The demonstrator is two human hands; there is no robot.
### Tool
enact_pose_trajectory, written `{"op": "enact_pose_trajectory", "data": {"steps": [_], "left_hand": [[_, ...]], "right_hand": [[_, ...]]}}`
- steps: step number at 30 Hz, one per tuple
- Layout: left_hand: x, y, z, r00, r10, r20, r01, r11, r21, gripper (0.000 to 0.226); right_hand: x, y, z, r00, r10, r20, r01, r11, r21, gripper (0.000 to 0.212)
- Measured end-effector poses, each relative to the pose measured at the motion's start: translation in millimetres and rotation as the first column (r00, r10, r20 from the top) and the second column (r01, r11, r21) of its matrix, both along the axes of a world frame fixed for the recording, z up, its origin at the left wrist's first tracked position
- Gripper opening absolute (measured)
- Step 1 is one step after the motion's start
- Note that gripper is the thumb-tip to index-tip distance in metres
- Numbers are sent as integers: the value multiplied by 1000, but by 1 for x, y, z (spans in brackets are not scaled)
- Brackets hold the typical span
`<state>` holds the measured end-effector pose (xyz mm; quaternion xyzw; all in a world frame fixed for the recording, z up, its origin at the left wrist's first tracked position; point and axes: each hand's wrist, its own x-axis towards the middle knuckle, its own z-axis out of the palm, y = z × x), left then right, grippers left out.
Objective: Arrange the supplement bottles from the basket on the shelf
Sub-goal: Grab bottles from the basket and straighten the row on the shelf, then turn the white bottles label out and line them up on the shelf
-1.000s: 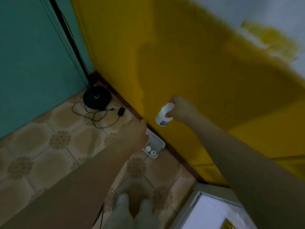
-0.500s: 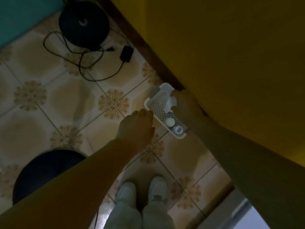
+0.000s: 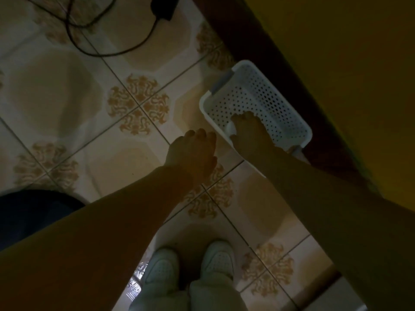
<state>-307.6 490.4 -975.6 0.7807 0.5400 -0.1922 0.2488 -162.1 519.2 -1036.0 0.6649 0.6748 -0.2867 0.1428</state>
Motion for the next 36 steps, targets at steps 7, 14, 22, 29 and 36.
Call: {"op": "enact_pose_trajectory", "data": {"steps": [7,14,22,29,36], "left_hand": [[-8,4,100,999,6,-47,-5,1000,22,44],[-8,16,306,998,61,-20,-58,991,121,38],[-23,21,558,991,91,97,-120,926,357,33],[-20,-39,755,991,3,131,-71,848,524,31],[23,-152,892,955,-237,181,78,783,617,47]], "right_hand": [[1,19,122,994,108,34,-111,990,84,52],[-7,57,367,974,199,112,-220,947,235,38],[-12,53,652,986,118,120,-153,923,353,35],[3,-34,871,985,-26,169,-73,829,554,44],[52,-210,1018,924,-358,135,171,701,692,39]]}}
